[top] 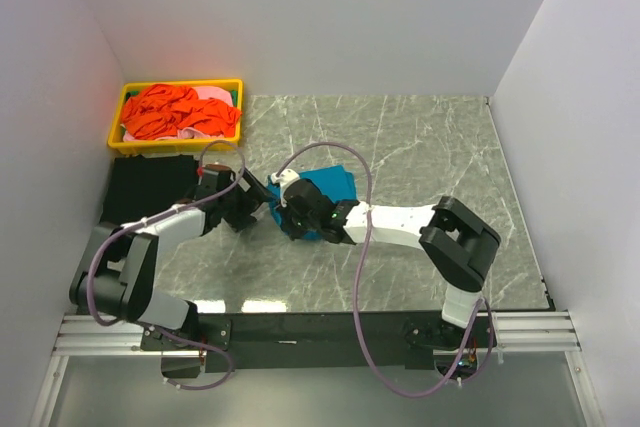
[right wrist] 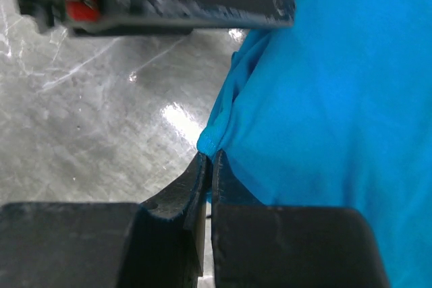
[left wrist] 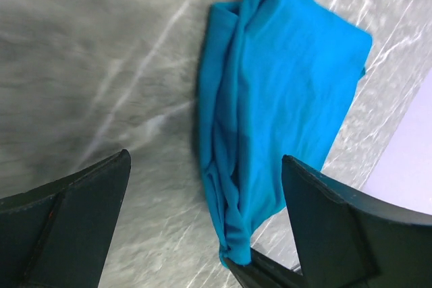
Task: Fold and stack the t-shirts
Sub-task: Neatly place the folded tshirt to the corner
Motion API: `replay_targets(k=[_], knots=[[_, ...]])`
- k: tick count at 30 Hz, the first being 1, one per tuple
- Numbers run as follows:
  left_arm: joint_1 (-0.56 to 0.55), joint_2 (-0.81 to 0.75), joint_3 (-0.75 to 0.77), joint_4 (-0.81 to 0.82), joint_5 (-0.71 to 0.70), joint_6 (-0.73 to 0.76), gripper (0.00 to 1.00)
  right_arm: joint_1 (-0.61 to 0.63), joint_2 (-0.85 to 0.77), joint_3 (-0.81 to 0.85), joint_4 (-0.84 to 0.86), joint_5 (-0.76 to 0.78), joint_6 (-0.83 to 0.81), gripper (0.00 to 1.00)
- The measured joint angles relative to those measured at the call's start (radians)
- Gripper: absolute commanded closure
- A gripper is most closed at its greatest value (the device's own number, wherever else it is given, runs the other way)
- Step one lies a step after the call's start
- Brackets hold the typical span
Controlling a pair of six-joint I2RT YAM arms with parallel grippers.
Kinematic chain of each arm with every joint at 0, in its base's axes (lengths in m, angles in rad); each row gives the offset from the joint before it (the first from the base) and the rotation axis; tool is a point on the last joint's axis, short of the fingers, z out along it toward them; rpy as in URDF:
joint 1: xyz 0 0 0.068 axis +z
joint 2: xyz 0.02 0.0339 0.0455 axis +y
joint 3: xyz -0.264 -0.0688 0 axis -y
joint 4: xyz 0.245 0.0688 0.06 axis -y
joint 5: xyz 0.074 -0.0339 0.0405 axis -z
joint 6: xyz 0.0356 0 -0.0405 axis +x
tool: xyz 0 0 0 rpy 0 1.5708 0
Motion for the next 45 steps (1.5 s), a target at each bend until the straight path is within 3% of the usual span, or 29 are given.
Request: replay_targets(k=[9,12,20,21,23,24,27,28,34,40,45], knots=[[-0.071,0.096,0.022,0.097,-0.012,-0.098,0.0,-0.035,-0.059,-0.064,0.063,-0.038,0.035,1.0],[-0.084,0.121,0.036,0.119,-0.021,-0.119,0.05,-0.039,-0.068,-0.074,0.077,-0.05,0.043,1.0],[-0.121,0.17,0.042,0.158,-0.062,-0.158,0.44,-0.045,-0.074,-0.097,0.1,-0.067,0.056,1.0],[-0.124,0.174,0.043,0.158,-0.066,-0.156,0.57,-0.046,-0.074,-0.097,0.101,-0.068,0.056,1.0],[-0.129,0.183,0.045,0.15,-0.081,-0.148,0.7,-0.046,-0.074,-0.097,0.104,-0.071,0.056,1.0],[-0.132,0.19,0.045,0.142,-0.09,-0.137,0.83,-0.047,-0.074,-0.097,0.104,-0.074,0.056,0.99],[-0.135,0.2,0.057,0.122,-0.103,-0.105,0.99,-0.048,-0.074,-0.097,0.104,-0.077,0.057,0.86],[-0.136,0.203,0.072,0.11,-0.108,-0.084,0.99,-0.048,-0.074,-0.097,0.104,-0.079,0.059,0.73],[-0.14,0.244,0.191,-0.006,-0.175,0.073,0.99,-0.049,-0.074,-0.099,0.104,-0.089,0.068,0.4],[-0.14,0.25,0.307,-0.17,-0.316,0.299,0.99,-0.05,-0.134,-0.171,0.112,-0.051,0.088,0.24],[-0.137,0.24,0.394,-0.319,-0.512,0.488,0.99,-0.077,-0.222,-0.278,0.167,-0.008,0.113,0.15]])
